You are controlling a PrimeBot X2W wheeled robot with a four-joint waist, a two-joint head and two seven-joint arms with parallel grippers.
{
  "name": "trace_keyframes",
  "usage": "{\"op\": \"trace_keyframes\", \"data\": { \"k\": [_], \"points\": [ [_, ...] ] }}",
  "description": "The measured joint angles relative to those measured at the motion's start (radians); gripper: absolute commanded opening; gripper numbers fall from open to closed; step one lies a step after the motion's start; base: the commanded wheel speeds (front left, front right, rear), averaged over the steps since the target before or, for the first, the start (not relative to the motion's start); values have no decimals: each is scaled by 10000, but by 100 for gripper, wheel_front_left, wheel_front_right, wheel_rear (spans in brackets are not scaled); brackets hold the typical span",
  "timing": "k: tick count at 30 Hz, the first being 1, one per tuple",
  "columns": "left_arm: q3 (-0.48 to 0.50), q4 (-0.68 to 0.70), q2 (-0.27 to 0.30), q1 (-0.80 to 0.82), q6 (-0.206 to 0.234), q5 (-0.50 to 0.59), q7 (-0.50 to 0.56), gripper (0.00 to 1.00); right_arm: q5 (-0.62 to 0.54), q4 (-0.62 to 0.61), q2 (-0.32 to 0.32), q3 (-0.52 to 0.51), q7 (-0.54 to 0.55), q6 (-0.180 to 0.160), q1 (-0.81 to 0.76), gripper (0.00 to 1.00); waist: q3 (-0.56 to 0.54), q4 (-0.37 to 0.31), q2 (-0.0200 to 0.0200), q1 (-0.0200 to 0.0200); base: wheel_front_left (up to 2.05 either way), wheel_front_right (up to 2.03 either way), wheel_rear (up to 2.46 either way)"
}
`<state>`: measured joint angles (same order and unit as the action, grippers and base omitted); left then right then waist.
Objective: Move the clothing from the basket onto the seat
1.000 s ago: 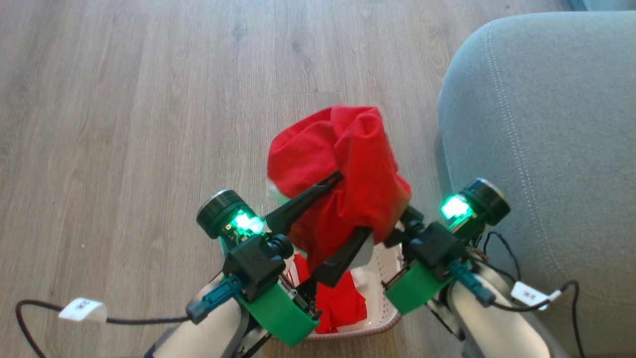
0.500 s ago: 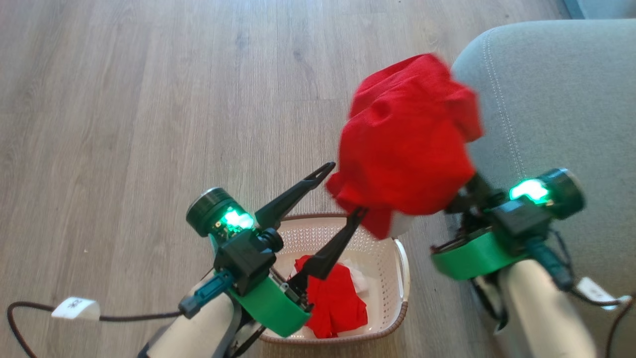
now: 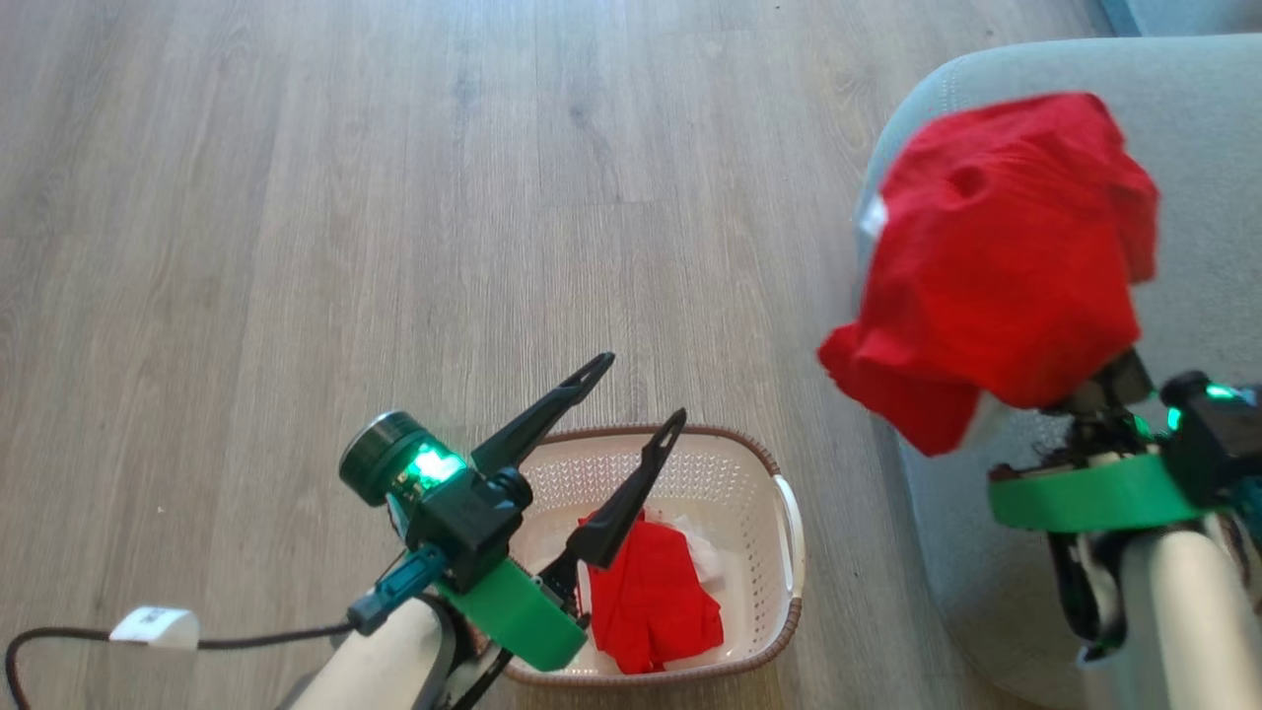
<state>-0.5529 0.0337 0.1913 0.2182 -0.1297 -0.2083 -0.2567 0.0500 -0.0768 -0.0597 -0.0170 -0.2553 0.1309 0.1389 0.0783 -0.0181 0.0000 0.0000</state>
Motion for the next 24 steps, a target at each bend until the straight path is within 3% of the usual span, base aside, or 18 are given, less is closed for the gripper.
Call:
{"op": "trace_keyframes", "data": {
  "k": [8,24],
  "points": [
    [2,-537,10,-438,0,71,0,100,740,631,73,-1285,0,0,-551,0,31,-147,0,0,0,0,0],
    [-75,-1536,-36,-796,0,240,0,100,1187,1151,130,-1590,0,0,-696,0,6,-143,0,0,0,0,0]
  ]
}}
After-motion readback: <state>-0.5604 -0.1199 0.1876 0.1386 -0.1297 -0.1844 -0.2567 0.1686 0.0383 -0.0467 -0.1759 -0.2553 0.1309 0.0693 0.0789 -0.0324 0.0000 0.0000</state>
